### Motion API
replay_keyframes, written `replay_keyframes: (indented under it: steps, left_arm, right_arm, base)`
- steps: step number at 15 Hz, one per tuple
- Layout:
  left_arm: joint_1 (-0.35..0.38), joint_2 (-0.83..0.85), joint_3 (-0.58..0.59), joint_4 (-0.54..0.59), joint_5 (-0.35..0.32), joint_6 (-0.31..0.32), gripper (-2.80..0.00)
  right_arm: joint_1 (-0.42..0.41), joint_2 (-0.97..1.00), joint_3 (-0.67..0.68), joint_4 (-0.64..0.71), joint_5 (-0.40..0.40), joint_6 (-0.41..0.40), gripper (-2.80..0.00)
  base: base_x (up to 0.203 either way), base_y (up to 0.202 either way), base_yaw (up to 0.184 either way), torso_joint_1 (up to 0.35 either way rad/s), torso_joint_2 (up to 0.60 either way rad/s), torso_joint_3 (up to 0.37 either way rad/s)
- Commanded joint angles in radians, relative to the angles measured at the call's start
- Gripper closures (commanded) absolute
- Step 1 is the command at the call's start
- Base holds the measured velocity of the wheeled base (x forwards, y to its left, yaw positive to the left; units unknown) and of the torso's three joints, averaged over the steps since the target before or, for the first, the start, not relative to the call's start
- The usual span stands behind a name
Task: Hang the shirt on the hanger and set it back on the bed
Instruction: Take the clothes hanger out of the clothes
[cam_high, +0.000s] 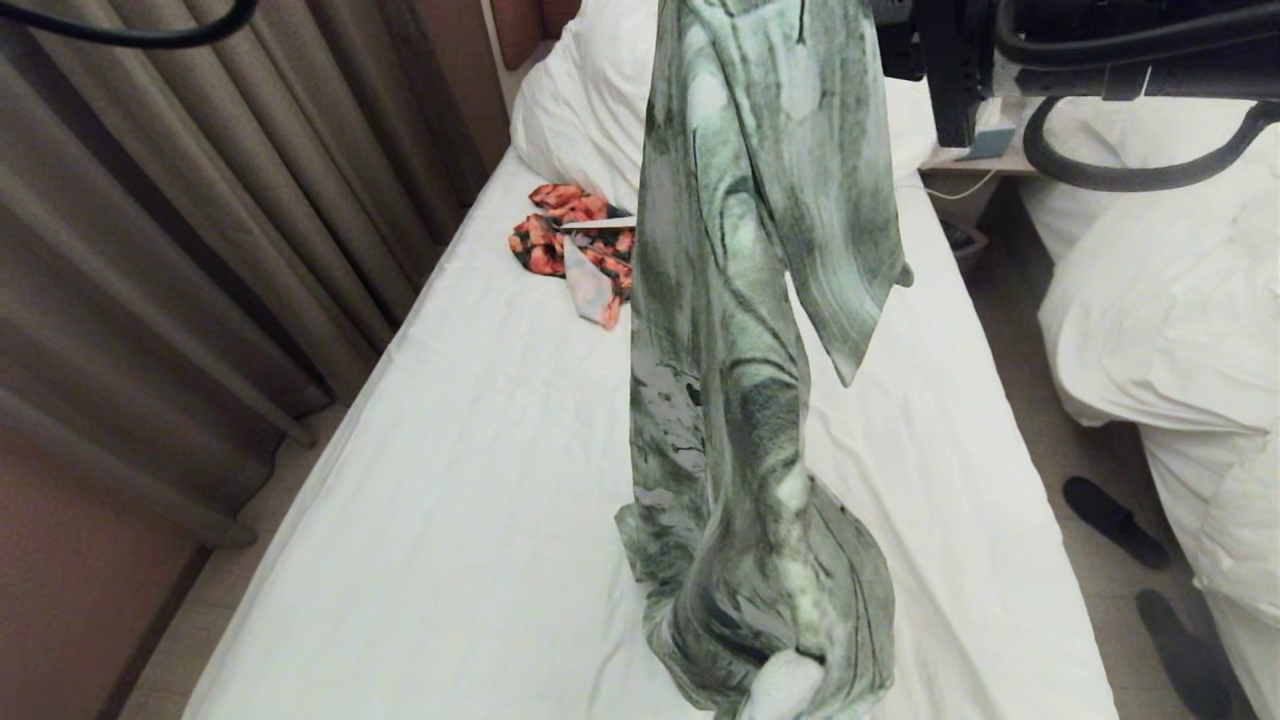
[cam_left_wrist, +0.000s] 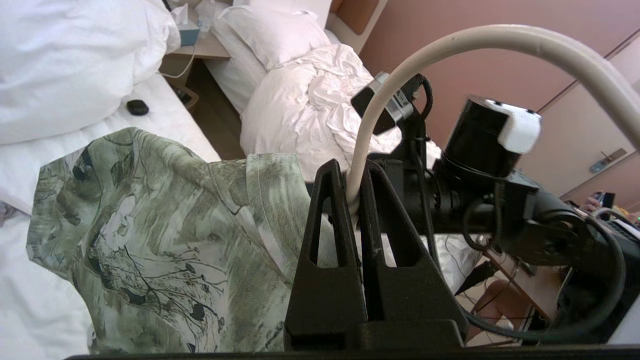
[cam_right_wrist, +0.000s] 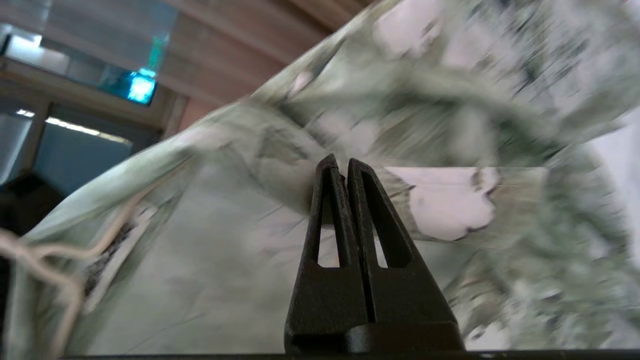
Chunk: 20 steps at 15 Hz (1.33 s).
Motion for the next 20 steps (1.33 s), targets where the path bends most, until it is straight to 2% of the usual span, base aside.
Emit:
replay_keyframes:
  steps: [1, 4, 6, 12, 15, 20]
  left_arm:
    - [0.0, -0.002, 0.001, 0.0, 0.0, -0.001, 0.0]
    - [0.0, -0.011, 0.001, -0.005, 0.0, 0.0, 0.0]
    - [0.0, -0.012, 0.001, -0.011, 0.0, -0.001, 0.0]
    - [0.037, -0.009, 0.001, -0.03, -0.001, -0.001, 0.0]
    - [0.055, -0.009, 0.001, -0.067, 0.0, 0.002, 0.0]
    - [0.127, 0.007, 0.003, -0.068, 0.0, 0.001, 0.0]
  right_arm:
    - [0.007, 0.002, 0.0, 0.0, 0.003, 0.006, 0.0]
    - [0.01, 0.024, -0.002, -0.013, 0.025, 0.006, 0.0]
    - [0.019, 0.024, -0.002, -0.017, 0.044, 0.046, 0.0]
    - [0.036, -0.03, 0.006, 0.078, 0.045, 0.065, 0.0]
    - [0.044, -0.045, 0.028, 0.08, 0.058, 0.116, 0.0]
    - [-0.019, -0.176, 0.055, 0.088, 0.052, 0.117, 0.0]
  base:
    - [0.0, 0.0, 0.0, 0.0, 0.0, 0.0]
    - [0.0, 0.0, 0.0, 0.0, 0.0, 0.0]
    - [0.0, 0.0, 0.0, 0.0, 0.0, 0.0]
    - [0.0, 0.0, 0.0, 0.0, 0.0, 0.0]
    - [0.0, 0.0, 0.0, 0.0, 0.0, 0.0]
    - [0.0, 0.0, 0.0, 0.0, 0.0, 0.0]
